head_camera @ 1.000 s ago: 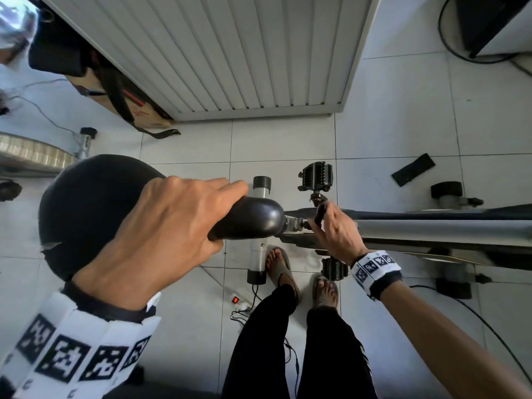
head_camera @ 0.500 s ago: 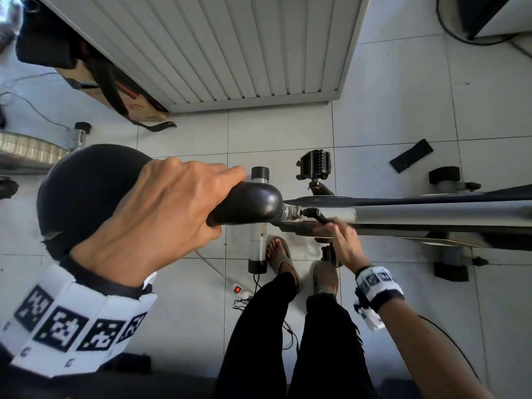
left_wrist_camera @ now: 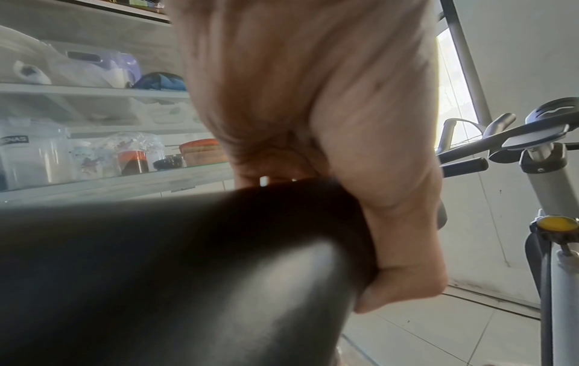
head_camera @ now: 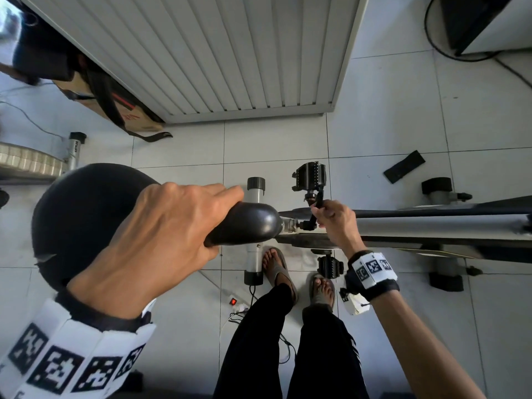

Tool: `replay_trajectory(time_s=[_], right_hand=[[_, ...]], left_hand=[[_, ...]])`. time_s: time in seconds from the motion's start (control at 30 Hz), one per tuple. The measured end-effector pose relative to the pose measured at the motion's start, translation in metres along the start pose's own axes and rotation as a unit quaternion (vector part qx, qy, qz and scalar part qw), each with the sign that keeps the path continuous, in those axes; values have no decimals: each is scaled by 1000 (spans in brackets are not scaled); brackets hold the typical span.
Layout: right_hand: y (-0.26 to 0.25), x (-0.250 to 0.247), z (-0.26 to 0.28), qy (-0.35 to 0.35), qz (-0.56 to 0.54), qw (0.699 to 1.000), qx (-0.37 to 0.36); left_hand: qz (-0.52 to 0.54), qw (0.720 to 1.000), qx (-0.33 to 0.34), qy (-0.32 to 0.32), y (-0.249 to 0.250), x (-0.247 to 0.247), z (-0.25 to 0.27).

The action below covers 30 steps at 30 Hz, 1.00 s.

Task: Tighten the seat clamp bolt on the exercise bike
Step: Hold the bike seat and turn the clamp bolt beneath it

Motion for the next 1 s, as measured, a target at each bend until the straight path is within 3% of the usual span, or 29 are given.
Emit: replay_trajectory(time_s=[0.1,0.27,0.43,0.57,0.7,0.87,1.0], right_hand=[[-24,-5,32,-2,24,995,-93],[0,-4,66,-77,-87,993,-3],[29,3,67,-75,-3,997,-6],[50,5,42,-30,76,997,0],[45,-13,14,66,118,991,-22],[18,-17,-7,65,52,996,-27],[-15,-32,-2,69,-85,993,-46]], left_hand=[[4,1000,2,0,0,-1,0],[6,1000,3,-12,1,0,-1],[-1,1000,3,5,1,-2,0],[5,999,10,38,4,-8,0],[18,998,15,51,5,-10,0],[19,998,11,51,4,-6,2],[20,999,5,43,1,-3,2]])
Point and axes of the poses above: each hand's wrist, its own z-axis away from the middle knuckle, its own x-axis out of the palm, y = z × x, the point moved 9 cm from there along -z, towards the middle knuckle, and after that the axes turned 4 degrees about -z, right-handed, at the moved point
